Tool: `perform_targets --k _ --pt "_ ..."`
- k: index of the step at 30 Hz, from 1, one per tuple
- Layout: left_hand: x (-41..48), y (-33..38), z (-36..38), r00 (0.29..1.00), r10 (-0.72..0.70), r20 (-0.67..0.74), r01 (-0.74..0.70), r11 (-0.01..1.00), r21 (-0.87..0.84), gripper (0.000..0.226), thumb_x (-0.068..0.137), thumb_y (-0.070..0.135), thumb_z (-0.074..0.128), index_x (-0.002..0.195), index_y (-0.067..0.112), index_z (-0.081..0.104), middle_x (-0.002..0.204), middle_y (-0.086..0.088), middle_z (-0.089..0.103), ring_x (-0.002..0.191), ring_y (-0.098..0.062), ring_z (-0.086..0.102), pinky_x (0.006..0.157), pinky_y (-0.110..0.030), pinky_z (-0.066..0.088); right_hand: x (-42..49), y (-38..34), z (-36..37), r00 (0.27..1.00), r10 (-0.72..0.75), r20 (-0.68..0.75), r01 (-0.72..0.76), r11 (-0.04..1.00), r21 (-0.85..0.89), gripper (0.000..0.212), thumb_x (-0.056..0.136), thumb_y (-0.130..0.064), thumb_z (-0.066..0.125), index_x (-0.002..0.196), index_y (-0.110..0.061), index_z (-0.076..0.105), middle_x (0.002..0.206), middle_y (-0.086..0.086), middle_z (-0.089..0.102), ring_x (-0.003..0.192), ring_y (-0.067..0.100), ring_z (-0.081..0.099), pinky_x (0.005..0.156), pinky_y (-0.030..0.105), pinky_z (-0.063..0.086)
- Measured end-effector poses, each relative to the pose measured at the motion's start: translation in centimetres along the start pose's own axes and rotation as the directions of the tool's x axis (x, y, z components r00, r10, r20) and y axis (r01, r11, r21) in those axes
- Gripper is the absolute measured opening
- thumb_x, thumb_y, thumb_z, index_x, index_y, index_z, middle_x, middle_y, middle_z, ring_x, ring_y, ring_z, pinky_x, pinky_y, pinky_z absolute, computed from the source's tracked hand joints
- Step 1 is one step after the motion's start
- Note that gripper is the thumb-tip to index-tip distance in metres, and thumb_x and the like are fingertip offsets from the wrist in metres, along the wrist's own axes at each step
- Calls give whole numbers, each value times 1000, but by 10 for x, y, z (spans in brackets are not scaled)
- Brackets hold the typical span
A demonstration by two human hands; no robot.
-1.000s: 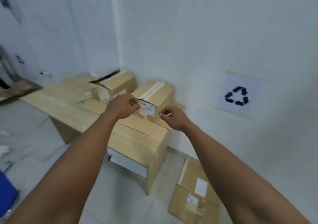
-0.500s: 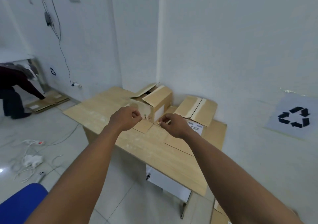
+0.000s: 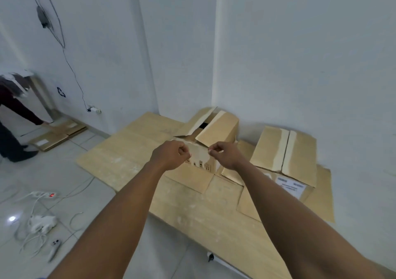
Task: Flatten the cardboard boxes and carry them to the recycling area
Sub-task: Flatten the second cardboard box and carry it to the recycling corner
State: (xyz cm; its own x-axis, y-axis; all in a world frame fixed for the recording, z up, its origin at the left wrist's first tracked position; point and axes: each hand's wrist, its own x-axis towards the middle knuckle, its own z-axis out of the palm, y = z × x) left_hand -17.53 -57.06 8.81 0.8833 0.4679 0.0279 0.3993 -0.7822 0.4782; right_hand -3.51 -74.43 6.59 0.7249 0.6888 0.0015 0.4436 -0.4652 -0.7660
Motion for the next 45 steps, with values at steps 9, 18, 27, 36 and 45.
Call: perform_targets --k 9,18,27,36,45 --pt "129 -65 -2 994 29 105 -23 998 -53 17 89 46 63 97 32 69 95 19 66 89 -7 64 77 -30 53 96 27 36 968 247 -52 -245 969 37 22 95 -30 62 109 -17 72 113 -4 68 111 16 60 88 27 41" --pt "259 -106 35 939 206 277 -181 977 -110 58 92 53 59 142 29 46 153 8 40 137 -19 41 101 -37 42 182 29 70 800 546 -248 -564 826 -2 63 93 -39 65 147 -19 39 158 10 22 144 37 24 113 42 31" --pt "314 -96 77 788 181 589 -313 941 130 102 85 76 47 156 35 -13 165 -1 -20 151 -42 -3 114 -62 26 219 43 116 615 733 -291 -739 664 113 97 88 -62 60 158 -25 4 166 -6 -11 152 35 5 118 57 19" --pt "352 -90 10 635 194 747 -328 944 33 88 103 33 41 149 31 -34 165 -15 13 123 -36 56 105 -48 46 233 37 138 489 781 -389 -839 543 34 133 55 -91 61 155 -34 -5 164 -17 -18 150 32 11 111 60 23" --pt "382 -152 -4 859 -86 504 -188 863 468 98 97 14 55 152 8 -26 159 -25 23 134 -40 44 107 -50 43 230 33 137 503 764 -404 -827 562 34 112 70 -80 56 155 -33 1 164 -17 -9 146 35 17 110 59 25"
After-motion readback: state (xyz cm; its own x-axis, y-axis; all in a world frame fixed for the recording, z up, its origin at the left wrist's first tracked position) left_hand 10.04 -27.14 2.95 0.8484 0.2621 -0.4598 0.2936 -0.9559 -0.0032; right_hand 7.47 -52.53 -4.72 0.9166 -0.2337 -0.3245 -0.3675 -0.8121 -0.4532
